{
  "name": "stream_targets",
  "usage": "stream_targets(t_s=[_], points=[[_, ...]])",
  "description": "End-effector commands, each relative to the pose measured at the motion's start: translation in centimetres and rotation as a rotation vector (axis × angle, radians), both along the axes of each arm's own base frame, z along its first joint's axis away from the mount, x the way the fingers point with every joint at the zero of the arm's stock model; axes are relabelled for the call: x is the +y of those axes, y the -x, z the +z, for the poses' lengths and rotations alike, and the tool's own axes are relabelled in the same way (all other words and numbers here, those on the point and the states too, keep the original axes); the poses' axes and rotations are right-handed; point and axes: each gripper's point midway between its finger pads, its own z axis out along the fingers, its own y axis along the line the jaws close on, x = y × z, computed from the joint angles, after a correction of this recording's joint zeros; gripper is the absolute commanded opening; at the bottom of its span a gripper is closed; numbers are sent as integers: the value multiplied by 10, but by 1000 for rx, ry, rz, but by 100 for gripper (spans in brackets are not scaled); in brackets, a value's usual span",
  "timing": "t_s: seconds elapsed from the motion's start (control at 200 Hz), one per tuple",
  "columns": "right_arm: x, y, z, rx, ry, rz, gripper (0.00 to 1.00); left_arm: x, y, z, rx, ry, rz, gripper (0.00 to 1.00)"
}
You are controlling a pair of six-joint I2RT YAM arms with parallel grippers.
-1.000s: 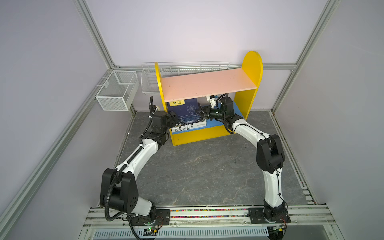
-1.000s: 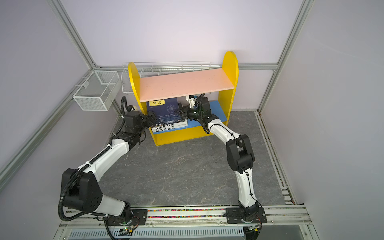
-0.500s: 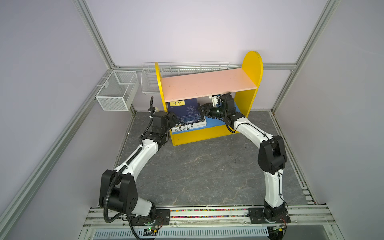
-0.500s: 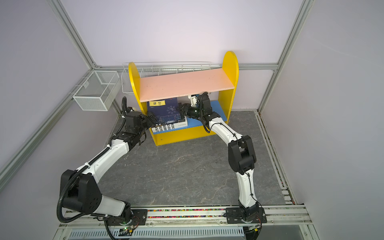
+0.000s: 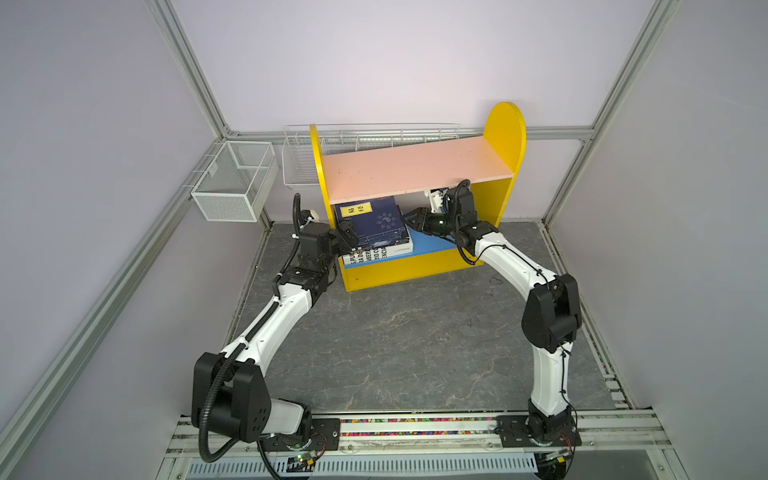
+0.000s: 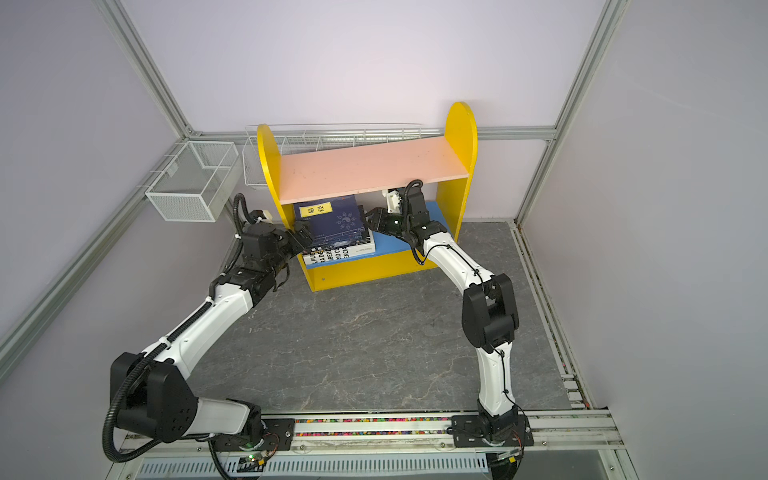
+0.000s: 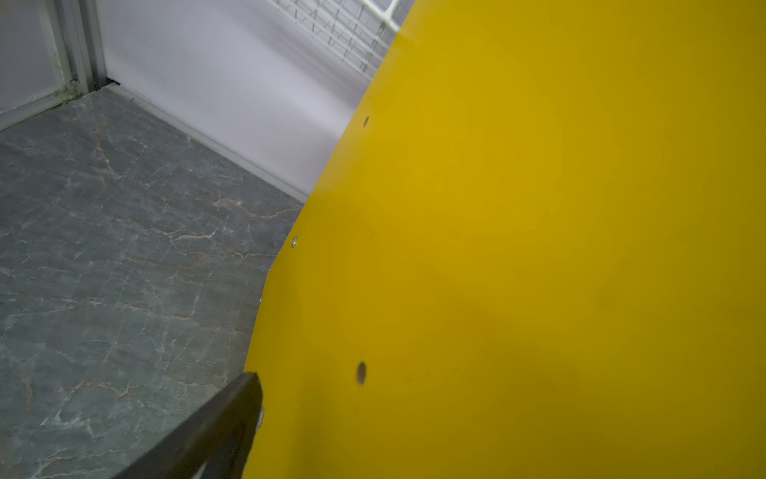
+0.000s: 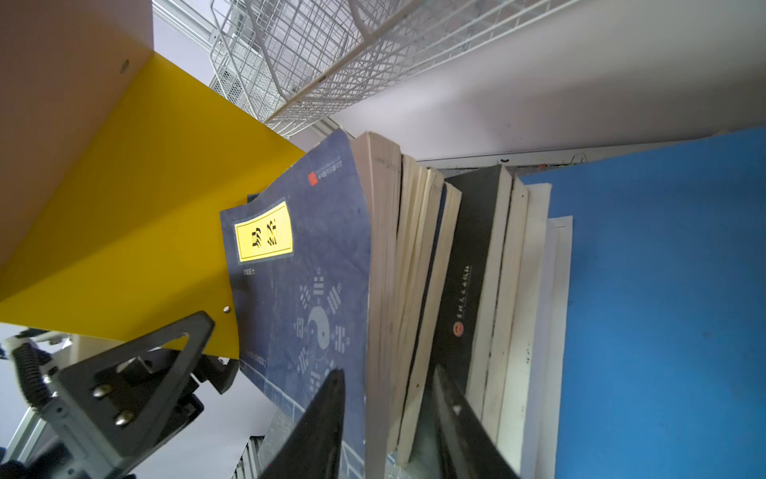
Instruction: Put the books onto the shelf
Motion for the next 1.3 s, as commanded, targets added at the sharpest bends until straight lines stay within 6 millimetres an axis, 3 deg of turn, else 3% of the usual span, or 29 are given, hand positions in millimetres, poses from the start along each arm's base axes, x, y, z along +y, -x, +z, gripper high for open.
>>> stream_targets(t_s=[0.0,0.105,0.21,0.35,0.465,0.695,0.81,1.065,1.14,1.295], points=[[-8,20,77,-216,-41,42,42,-4,12,28,-111,19,-54,99],[-13,29,86,-251,-38,41,45,-3,26,41,-157,30,-73,99],[-16,32,82,-226,-32,31,45,1,34,43,-148,6,-73,99],[-15,26,55,-141,0,-4,43,2,39,32,-96,-13,-72,99],[-15,23,37,-87,13,-16,48,4,44,22,-76,-13,-70,99],[9,18,-3,4,41,1,49,4,44,1,-26,-16,-69,99],[9,18,-19,30,62,-7,45,9,54,-15,7,-21,-58,99],[-5,34,-3,-39,74,-24,48,18,87,-44,67,-39,-65,99],[-4,38,7,-89,46,-15,49,19,92,-51,72,-36,-67,99],[-4,48,7,-126,27,9,50,11,99,-61,85,-29,-121,99]])
